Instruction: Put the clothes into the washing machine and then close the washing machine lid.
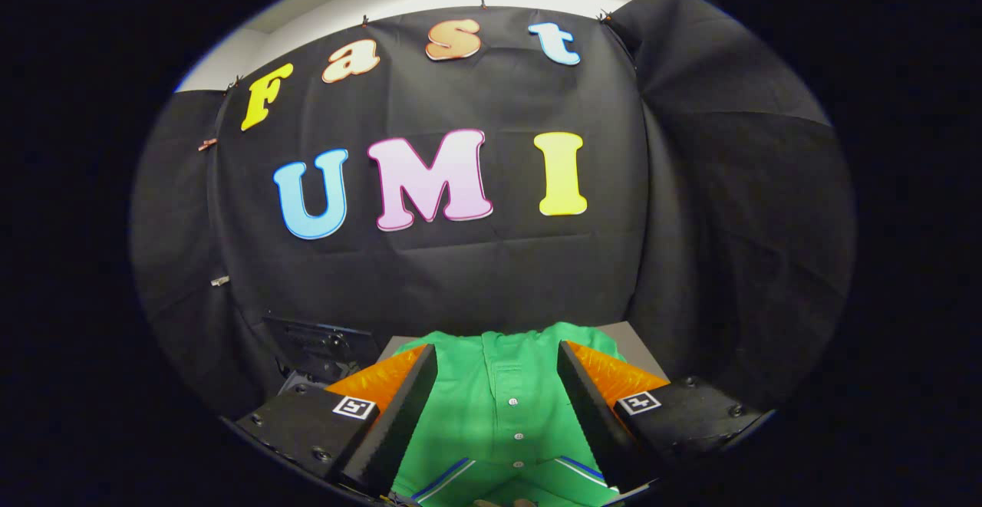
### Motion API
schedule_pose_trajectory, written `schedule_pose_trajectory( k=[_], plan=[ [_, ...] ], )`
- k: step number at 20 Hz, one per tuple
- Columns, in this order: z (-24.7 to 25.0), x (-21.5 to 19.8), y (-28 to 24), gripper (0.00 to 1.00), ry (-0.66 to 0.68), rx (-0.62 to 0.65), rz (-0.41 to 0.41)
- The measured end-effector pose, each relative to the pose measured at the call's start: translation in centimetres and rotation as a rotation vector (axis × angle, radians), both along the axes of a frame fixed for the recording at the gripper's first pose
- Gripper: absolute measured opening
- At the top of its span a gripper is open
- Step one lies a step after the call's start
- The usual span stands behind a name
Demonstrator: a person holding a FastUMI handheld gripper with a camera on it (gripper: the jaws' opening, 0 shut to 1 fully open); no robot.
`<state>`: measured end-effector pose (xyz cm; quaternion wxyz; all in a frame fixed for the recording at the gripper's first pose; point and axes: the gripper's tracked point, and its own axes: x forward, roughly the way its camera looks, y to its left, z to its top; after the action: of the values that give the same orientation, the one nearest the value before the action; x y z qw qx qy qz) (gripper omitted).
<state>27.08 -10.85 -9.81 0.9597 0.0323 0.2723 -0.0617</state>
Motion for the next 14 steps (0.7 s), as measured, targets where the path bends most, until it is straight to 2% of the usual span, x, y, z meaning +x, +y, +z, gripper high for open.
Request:
schedule_pose_trajectory(
  k=[9,14],
  plan=[
    [-7.0,1.3,-1.6,0.99,0.19,-0.01,-0.035],
    [-10.3,0.7,-1.1,0.99,0.301,-0.017,-0.016]
  ],
)
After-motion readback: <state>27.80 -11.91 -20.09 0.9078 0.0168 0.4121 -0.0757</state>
